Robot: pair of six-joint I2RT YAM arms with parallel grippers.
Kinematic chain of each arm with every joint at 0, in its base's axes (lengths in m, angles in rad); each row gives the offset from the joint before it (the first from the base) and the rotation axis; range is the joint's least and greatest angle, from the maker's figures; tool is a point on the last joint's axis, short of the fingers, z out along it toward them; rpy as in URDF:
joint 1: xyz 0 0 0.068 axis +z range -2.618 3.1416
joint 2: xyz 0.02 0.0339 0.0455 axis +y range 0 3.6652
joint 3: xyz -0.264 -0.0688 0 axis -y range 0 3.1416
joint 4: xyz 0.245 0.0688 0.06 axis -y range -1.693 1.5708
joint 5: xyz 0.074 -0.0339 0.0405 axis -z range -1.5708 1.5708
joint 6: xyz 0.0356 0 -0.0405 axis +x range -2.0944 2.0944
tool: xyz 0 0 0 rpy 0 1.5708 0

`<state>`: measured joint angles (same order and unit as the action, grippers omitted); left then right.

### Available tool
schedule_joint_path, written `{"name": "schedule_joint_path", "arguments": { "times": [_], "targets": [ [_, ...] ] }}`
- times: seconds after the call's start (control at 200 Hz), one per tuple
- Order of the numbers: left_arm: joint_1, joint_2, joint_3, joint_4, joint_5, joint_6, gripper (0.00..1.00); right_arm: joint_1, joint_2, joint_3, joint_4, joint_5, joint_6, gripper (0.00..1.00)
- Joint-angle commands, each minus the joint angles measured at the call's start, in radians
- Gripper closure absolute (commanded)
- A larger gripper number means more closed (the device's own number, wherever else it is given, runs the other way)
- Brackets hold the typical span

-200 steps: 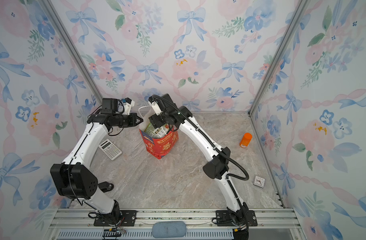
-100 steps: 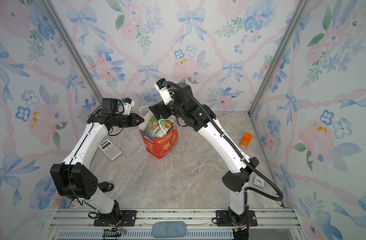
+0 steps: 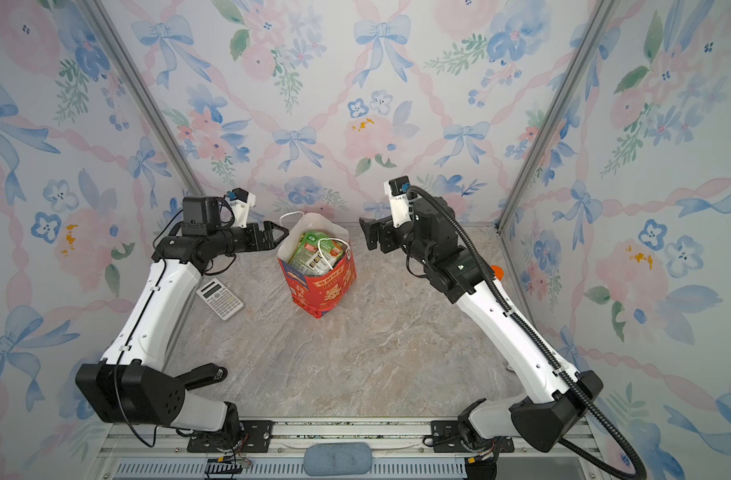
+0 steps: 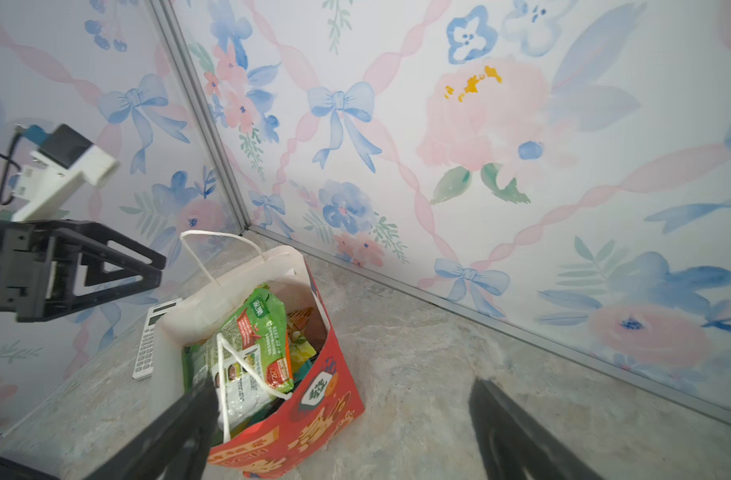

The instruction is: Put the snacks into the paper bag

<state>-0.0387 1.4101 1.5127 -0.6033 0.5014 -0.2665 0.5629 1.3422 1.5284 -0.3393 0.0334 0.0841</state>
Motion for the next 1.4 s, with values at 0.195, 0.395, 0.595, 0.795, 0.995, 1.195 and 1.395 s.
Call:
{"name": "schedule_joint_path", "arguments": {
  "times": [0.195, 0.395, 0.595, 0.795, 0.995, 1.195, 1.395],
  "targets": [
    [0.006, -0.453, -0.514, 0.392, -0.365, -0.107, 0.02, -0.105, -0.252, -0.457, 0.096, 0.138, 0.065, 0.03],
    [0.008, -0.653, -0.897, 0.674, -0.5, -0.192, 0.02, -0.215, -0.332, -0.754, 0.225, 0.319, 0.049, 0.04],
    [0.008, -0.646, -1.134, 0.925, -0.639, -0.169, 0.02, -0.265, -0.349, -1.053, 0.622, 0.431, -0.068, 0.03],
    [0.008, -0.564, -1.299, 1.214, -0.79, -0.017, 0.02, -0.31, -0.145, -1.167, 0.955, 0.453, -0.133, 0.03],
    [0.007, -0.364, -1.407, 1.573, -0.75, 0.14, 0.02, -0.346, 0.086, -1.281, 1.444, 0.396, -0.196, 0.04],
    [0.0, -0.106, -1.384, 1.764, -0.72, 0.2, 0.02, -0.366, 0.184, -1.305, 1.569, 0.342, -0.187, 0.03],
    [-0.037, 0.116, -1.326, 1.852, -0.721, 0.244, 0.02, -0.387, 0.222, -1.267, 1.517, 0.341, -0.162, 0.03]
  ]
}}
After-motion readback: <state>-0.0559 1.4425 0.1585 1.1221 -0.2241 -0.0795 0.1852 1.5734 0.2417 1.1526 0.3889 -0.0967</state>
